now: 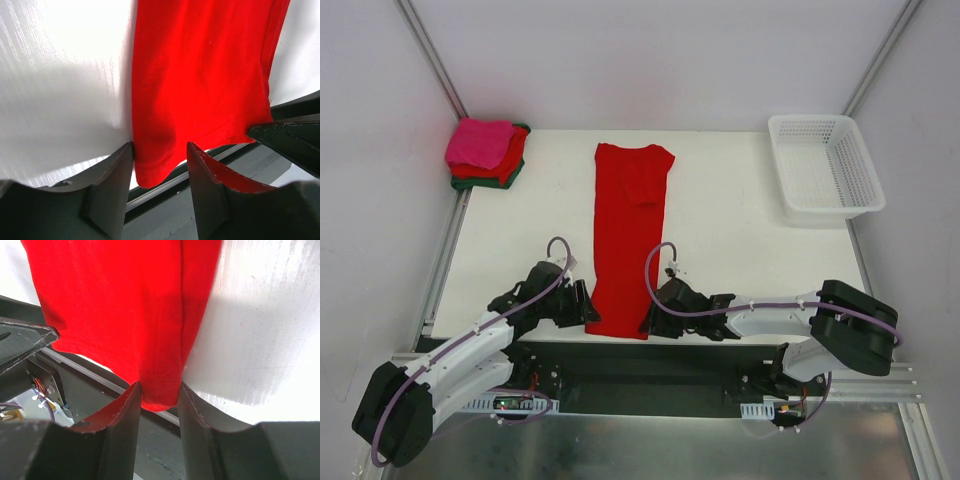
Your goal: Fold and stack the t-shirts
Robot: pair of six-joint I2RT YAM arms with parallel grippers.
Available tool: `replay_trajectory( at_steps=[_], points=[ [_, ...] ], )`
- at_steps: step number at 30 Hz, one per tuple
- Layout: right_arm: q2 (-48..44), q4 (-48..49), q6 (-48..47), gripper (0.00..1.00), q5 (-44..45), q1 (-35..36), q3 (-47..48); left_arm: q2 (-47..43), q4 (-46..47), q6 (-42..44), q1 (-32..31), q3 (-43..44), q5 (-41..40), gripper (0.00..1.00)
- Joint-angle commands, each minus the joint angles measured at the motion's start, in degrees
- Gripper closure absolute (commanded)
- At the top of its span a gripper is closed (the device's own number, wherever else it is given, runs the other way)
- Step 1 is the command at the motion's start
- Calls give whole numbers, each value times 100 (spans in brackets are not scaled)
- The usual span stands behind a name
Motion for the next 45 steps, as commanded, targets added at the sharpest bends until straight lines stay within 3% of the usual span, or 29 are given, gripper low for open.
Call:
replay_trajectory(
  at_steps=[1,8,13,18,20,32,45],
  points=[
    [145,-305,23,63,110,30,-90,-7,-278,-82,-105,-164,-147,54],
    [216,-288,23,77,49,39,-46,2,-287,-108,-123,-147,-200,59],
    [260,-288,14,86,5,30,-37,45,-296,-99,-140,-138,-200,89],
    [321,-314,-21,92,-30,30,50,19,-287,-126,-140,-138,-235,100],
    [321,-375,-82,98,-39,48,77,2,-287,-143,-149,-138,-235,100],
    [-74,-2026,-504,99,646,434,1034,-288,-726,-143,-175,494,-95,100],
    [-601,-3099,-838,99,1200,443,1694,-201,-1368,112,-167,1637,-463,100]
  ],
)
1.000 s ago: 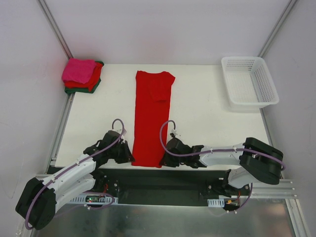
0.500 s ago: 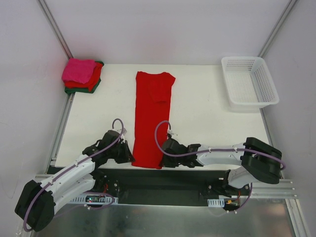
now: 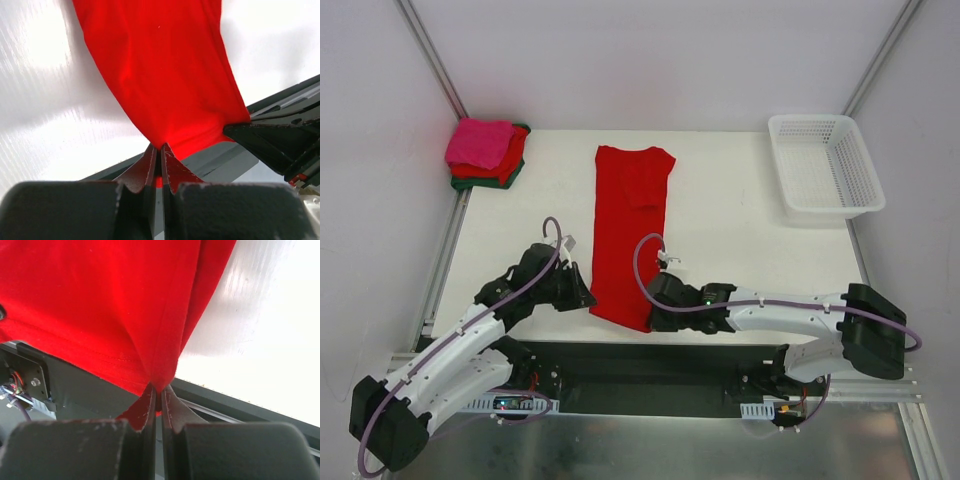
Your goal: Fold and stack the t-shirts
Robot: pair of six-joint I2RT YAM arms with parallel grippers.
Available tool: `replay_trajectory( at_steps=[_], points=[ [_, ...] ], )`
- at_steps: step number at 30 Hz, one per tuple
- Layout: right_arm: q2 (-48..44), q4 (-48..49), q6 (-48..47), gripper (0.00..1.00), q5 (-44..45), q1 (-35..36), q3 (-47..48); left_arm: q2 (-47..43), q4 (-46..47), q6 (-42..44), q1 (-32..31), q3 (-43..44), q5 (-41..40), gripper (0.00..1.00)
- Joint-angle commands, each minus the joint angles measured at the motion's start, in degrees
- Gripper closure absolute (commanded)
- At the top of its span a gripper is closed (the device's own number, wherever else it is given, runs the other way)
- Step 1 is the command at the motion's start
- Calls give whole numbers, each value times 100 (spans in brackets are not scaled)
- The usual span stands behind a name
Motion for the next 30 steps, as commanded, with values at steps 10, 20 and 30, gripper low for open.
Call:
replay_trajectory(
  at_steps=[10,20,30],
  points=[
    [-476,-990,-874,99,394,-636,884,461,-266,355,-57,817,-943,100],
    [-46,-990,-1806,99,-98,-1613,1648,1435,75,715,-31,1582,-1462,100],
    [578,-744,-2307,98,-774,-2430,2141,2684,603,1119,320,2417,-1427,100]
  ],
)
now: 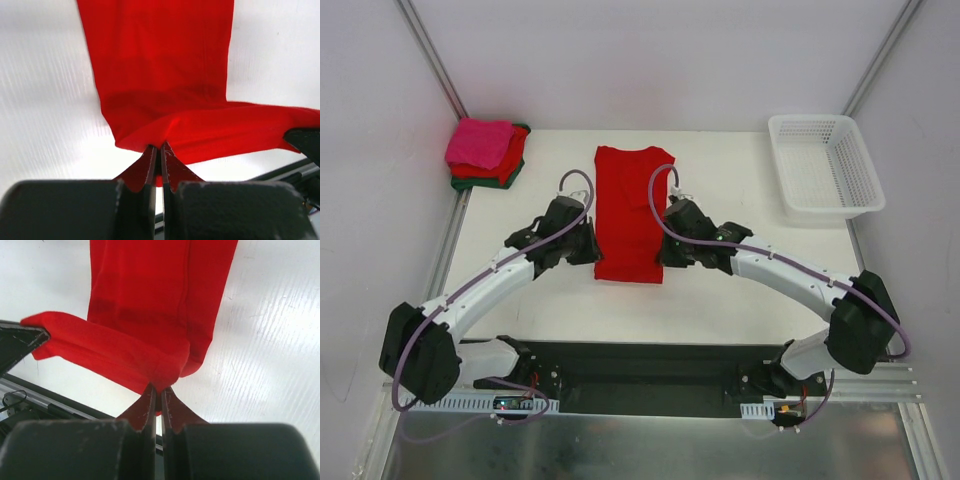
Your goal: Fold and stack the t-shirts
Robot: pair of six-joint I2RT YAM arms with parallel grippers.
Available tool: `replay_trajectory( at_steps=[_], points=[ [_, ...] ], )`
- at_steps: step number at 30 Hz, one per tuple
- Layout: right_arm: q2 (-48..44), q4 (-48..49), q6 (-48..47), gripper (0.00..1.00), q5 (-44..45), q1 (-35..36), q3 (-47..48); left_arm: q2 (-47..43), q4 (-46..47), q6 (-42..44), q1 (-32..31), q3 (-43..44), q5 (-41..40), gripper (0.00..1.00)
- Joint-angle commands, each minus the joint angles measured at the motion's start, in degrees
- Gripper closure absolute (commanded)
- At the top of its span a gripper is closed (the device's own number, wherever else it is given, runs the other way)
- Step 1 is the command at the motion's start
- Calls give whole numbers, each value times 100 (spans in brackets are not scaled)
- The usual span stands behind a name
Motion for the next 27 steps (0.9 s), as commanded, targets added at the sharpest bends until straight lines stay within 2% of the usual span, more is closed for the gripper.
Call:
replay_trajectory(
  at_steps=[1,9,27],
  points=[
    [235,45,-377,99,-371,-323,381,387,295,405,314,446,-144,100],
    [851,282,-641,99,-977,-833,707,933,436,686,903,876,93,100],
    [1739,511,-984,99,-1522,-1458,1252,2365,858,933,991,1650,225,100]
  ],
)
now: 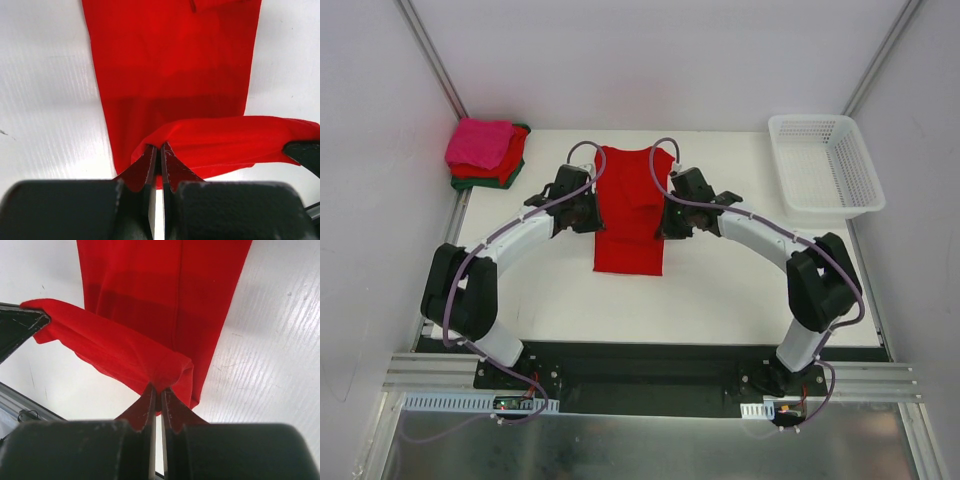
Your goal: Fold and stack the t-shirts
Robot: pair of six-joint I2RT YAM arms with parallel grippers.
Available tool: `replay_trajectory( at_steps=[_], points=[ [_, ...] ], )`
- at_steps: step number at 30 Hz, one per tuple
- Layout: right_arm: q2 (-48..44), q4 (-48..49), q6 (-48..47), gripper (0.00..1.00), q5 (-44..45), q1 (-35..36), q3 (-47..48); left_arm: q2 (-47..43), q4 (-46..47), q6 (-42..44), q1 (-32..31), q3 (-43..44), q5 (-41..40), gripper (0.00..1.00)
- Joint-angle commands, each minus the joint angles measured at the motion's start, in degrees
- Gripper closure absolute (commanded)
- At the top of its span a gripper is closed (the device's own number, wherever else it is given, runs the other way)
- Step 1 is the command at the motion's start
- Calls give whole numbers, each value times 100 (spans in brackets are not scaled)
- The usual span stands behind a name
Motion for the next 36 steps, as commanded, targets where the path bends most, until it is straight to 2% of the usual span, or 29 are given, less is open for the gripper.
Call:
replay_trajectory(
  at_steps=[1,36],
  points=[
    [132,43,-186,99,-122,-111,229,167,176,242,137,280,-103,100],
    [1143,254,-458,99,-438,-533,765,1125,405,356,321,675,-287,100]
  ],
)
